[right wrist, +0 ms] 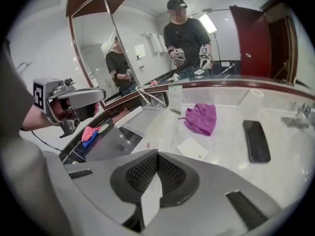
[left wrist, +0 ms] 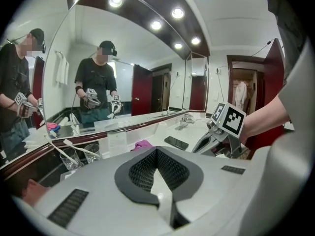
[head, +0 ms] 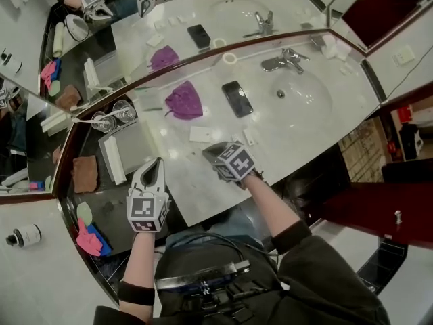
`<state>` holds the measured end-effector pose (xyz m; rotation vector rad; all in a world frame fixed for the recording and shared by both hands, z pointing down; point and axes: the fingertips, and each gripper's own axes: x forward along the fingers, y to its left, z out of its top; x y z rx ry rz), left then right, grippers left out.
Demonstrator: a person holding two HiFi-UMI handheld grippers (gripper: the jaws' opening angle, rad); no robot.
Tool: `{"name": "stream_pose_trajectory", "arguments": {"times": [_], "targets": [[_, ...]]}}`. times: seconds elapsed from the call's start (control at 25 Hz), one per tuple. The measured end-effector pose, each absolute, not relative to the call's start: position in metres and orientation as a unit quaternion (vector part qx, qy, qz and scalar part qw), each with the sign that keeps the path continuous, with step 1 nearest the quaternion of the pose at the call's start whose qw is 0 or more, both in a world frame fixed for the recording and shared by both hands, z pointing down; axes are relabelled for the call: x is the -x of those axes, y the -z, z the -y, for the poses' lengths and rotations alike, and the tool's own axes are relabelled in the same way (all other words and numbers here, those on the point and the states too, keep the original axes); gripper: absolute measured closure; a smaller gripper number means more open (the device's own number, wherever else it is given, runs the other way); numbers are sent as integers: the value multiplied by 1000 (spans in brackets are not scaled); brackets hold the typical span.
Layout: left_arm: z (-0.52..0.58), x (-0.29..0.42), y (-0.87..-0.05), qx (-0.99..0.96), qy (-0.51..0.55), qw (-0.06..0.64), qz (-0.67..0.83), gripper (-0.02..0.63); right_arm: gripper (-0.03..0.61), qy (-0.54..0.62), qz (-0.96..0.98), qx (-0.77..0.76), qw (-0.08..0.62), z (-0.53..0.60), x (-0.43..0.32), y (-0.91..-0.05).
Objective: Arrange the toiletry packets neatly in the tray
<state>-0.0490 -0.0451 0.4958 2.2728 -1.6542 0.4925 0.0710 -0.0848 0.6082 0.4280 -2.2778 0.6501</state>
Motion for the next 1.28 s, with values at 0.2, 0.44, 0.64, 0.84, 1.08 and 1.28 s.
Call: {"name": "stream_pose_trajectory", "arguments": {"times": [0.2, 0.44, 0.64, 0.84, 1.08, 1.28], "targets": [[46, 32, -500, -799, -181, 150, 554, 614, 561, -376, 846, -207, 318, 73, -90, -649], [42, 33, -510, -793, -190, 154, 558, 614, 563, -480, 802, -246, 256, 73, -96, -678], [36, 33, -519, -792, -193, 158, 558, 614, 561, -525, 773, -271, 232, 79, -97, -693], [34, 34, -521, -789, -196, 164, 559, 614, 561, -555, 748, -289, 221, 80, -99, -706], [33, 36, -525, -788, -199, 166, 559, 614, 543, -570, 724, -314, 230, 77, -106, -723], [32, 36, -527, -787, -202, 167, 558, 614, 520, -568, 709, -333, 253, 73, -115, -735]]}}
